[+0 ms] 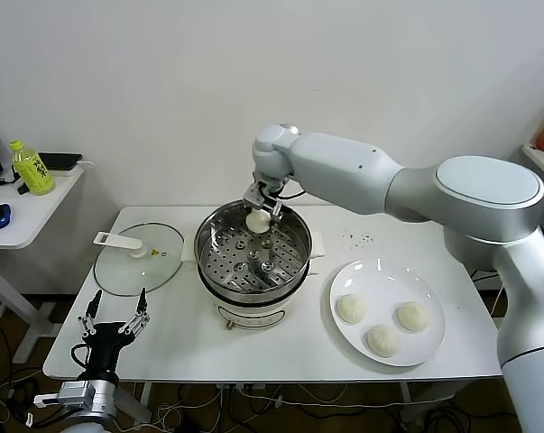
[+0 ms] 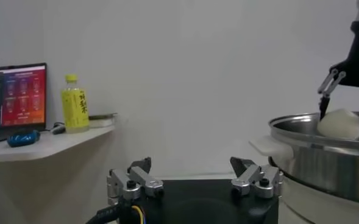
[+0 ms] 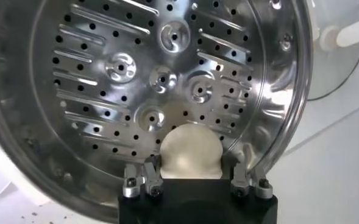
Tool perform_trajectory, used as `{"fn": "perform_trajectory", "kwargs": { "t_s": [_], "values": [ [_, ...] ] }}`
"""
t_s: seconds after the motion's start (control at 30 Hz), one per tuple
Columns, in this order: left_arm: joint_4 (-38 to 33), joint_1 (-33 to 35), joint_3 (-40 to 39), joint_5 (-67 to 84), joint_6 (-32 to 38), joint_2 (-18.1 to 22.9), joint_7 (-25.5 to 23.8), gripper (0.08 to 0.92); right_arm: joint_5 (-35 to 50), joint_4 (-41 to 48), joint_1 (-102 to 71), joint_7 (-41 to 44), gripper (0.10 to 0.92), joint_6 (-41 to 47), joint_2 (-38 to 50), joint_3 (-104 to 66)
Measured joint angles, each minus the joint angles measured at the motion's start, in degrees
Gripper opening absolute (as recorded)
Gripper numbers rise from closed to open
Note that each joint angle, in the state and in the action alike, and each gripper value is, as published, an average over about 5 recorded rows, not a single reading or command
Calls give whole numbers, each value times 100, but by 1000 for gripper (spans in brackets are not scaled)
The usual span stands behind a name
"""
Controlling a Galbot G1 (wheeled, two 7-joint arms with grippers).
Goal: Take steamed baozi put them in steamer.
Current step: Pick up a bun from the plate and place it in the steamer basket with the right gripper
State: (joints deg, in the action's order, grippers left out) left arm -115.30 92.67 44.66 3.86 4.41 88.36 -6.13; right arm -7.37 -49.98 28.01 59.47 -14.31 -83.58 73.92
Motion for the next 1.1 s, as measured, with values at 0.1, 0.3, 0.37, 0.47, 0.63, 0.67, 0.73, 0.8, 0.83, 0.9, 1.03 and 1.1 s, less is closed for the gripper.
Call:
{"fn": "perform_trajectory", "kwargs": {
  "t_s": [0.1, 0.3, 0.37, 0.47, 0.63, 0.67, 0.73, 0.8, 0.83, 0.9, 1.03, 1.1],
  "values": [
    [0, -9, -1, 0, 0, 0, 0, 823, -59, 77, -64, -1, 645, -23, -61, -42],
    [3, -35, 18, 6, -4, 1, 0, 823, -170, 171, -164, -2, 645, -64, -127, -93],
    [3, -37, 30, 12, -5, -2, 0, 823, -205, 196, -191, -4, 645, -82, -138, -112],
    [7, -35, 36, 19, -6, -8, 0, 823, -252, 219, -232, -13, 656, -109, -154, -150],
    [23, -33, 31, 23, -4, -9, -11, 823, -297, 244, -269, -10, 757, -164, -183, -197],
    [25, -33, 30, 24, -4, -9, -12, 823, -301, 243, -272, -4, 782, -174, -182, -205],
    [28, -33, 29, 24, -4, -9, -12, 823, -306, 233, -275, 14, 807, -191, -174, -225],
    [30, -31, 33, 25, -4, -9, -12, 823, -306, 208, -270, 37, 819, -201, -155, -242],
    [30, -29, 35, 26, -4, -9, -12, 823, -306, 192, -265, 49, 821, -204, -141, -250],
    [30, -27, 39, 28, -4, -9, -10, 823, -303, 153, -248, 73, 822, -210, -105, -270],
    [19, -20, 45, 30, -4, -9, -7, 823, -257, 17, -187, 134, 823, -202, 4, -307],
    [6, -8, 51, 31, -4, -9, -7, 823, -191, -98, -124, 174, 823, -184, 84, -310]
  ]
}}
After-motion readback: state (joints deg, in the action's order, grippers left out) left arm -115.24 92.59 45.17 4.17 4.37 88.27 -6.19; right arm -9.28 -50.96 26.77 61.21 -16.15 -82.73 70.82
